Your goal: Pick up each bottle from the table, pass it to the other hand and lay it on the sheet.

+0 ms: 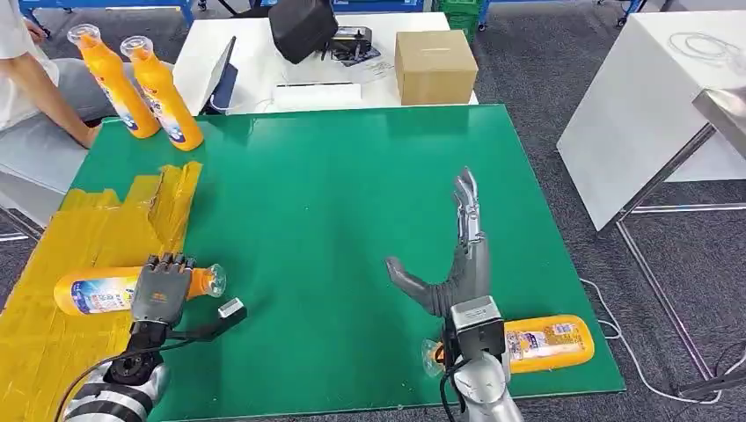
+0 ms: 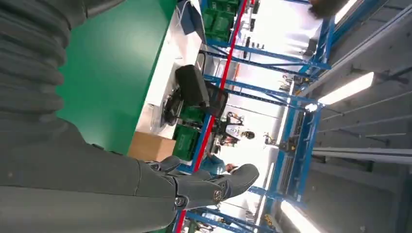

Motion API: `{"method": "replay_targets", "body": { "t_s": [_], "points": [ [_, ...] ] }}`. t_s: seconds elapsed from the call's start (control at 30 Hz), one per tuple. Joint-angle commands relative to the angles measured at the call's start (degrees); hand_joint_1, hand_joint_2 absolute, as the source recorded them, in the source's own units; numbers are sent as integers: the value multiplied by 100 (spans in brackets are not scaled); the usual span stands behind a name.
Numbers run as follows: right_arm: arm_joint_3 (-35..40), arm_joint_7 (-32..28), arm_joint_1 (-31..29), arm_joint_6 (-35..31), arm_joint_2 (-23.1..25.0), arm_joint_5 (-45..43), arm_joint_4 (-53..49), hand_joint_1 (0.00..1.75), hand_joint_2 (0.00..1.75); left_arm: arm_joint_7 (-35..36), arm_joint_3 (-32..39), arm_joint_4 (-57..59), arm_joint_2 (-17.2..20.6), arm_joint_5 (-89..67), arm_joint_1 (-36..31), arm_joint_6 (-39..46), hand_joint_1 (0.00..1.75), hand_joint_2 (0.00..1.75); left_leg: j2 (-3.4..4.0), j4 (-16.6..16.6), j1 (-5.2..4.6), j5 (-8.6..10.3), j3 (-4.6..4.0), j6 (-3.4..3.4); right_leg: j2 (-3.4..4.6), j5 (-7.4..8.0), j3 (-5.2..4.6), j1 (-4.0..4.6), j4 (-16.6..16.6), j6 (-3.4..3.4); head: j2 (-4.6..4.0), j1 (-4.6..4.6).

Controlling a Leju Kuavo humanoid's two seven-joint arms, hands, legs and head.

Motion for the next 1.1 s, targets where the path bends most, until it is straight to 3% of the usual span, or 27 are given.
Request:
{"method": "replay_targets", "body": {
  "t_s": [0.03,0.07,0.1,0.47,0.7,0.8,0.87,1.0,1.07,1.1],
  "points": [
    [-87,33,-184,16,-144,26,301,0,175,50,100,806,69,-6,-171,-358,175,175,14,-6,7,1,15,-2,7,7,15,9,-12,-9,0,2],
    [-87,33,-184,16,-144,26,301,0,175,50,100,806,69,-6,-171,-358,175,175,14,-7,4,0,21,-2,10,5,20,6,-11,-7,0,2],
    [-104,80,-197,41,-143,52,343,0,175,-679,406,584,-97,784,-34,186,0,175,16,-8,3,0,27,-1,12,5,26,4,-9,-7,0,0],
    [-161,59,-215,59,-122,83,428,0,175,-779,635,157,-229,765,148,47,0,175,15,-5,5,-3,33,-1,8,3,32,6,-11,-7,0,2],
    [-194,73,-165,105,-114,197,420,0,175,-1206,910,-359,-434,1058,327,-117,0,175,6,-3,4,-1,27,-1,0,2,27,6,-9,-6,0,2],
    [-197,75,-152,107,-120,235,421,0,175,-1676,891,-719,-569,1672,482,17,0,175,4,-4,2,-1,26,0,-2,2,26,4,-9,-5,0,4],
    [-165,85,-157,38,-146,386,426,0,175,-2542,839,-1684,-762,2720,890,18,0,175,5,-2,3,-2,26,1,-2,1,26,5,-9,-6,0,2],
    [-152,92,-166,-9,-160,466,429,0,175,-2674,793,-2143,-843,3055,1060,-168,0,175,11,7,11,-9,14,1,-2,-2,18,12,-9,-7,0,2],
    [-1,207,-175,-255,-233,1108,424,0,175,-3474,853,-3128,-1071,4267,1395,-377,0,175,6,6,8,-7,5,1,-3,-2,8,8,-8,-6,0,4],
    [153,375,-189,-414,-333,1764,437,0,175,-3790,859,-3819,-1213,5055,1603,-888,0,175,8,8,7,-6,-4,1,0,-1,0,7,-4,-5,0,4]
  ]
}}
